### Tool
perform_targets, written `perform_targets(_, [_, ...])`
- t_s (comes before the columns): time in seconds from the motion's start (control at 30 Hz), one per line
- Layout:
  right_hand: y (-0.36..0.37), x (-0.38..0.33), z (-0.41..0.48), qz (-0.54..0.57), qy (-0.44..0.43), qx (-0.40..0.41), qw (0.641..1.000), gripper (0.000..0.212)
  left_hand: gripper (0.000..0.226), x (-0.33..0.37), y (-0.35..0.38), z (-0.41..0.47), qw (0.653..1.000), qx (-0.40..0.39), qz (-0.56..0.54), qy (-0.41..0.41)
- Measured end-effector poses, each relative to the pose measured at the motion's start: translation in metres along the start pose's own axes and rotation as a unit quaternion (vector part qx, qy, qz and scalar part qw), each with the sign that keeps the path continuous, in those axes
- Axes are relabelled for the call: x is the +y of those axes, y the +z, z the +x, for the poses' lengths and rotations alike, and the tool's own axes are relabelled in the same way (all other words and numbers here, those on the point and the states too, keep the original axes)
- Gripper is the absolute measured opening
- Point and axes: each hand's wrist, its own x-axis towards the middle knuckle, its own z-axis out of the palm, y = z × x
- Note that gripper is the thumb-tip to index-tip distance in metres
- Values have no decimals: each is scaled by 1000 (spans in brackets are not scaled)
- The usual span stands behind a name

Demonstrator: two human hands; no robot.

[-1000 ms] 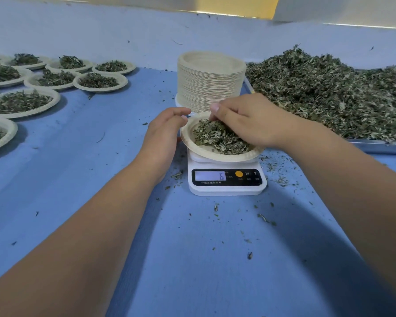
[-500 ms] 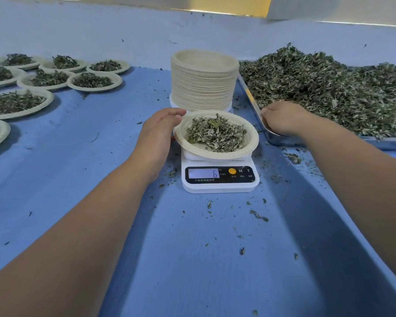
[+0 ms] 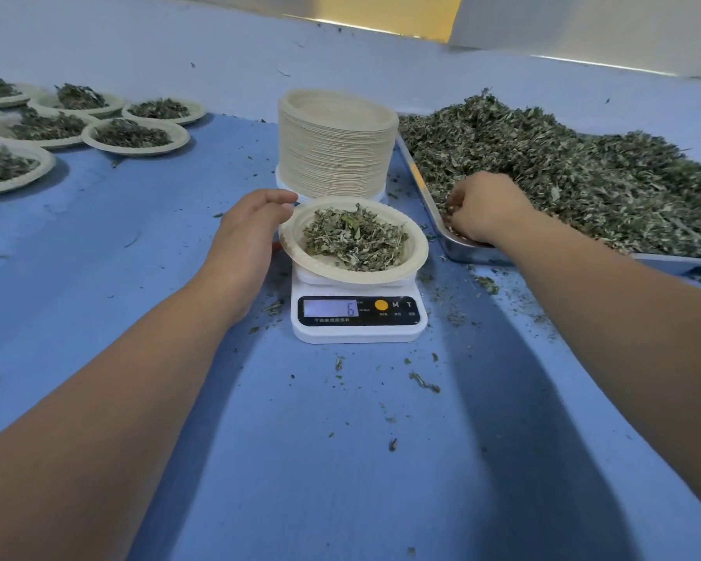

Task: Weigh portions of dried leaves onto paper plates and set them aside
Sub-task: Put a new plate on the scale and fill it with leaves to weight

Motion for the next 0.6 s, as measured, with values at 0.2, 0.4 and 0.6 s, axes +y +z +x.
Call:
perform_targets(0.2, [5,-15,5,-38,-40,-130,990,29,24,1,0,-1,1000,-2,2,-1])
perform_targets(0.4, [-13,-6,-2,-47,-76,-149,985,28,23,6,1,-5,1000,-3,14,-7])
perform_targets(0.6, [-20,-1,-19,45,-62,-70,995,20,26,2,1,-1,1000,8,12,-5])
